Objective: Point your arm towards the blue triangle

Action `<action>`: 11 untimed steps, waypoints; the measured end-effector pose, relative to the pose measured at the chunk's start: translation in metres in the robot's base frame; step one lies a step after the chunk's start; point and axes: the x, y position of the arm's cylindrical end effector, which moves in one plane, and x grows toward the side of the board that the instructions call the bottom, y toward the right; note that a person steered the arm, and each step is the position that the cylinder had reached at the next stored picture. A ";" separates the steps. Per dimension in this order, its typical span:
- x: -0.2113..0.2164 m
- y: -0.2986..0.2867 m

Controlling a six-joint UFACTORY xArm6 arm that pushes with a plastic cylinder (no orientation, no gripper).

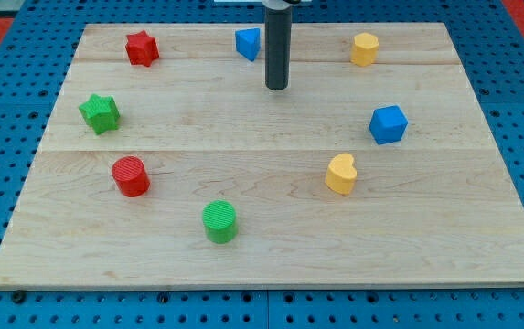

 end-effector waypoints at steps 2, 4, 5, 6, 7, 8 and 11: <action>-0.001 0.000; 0.006 0.050; 0.006 0.053; 0.005 0.053; -0.002 0.053; -0.016 0.053; -0.044 0.036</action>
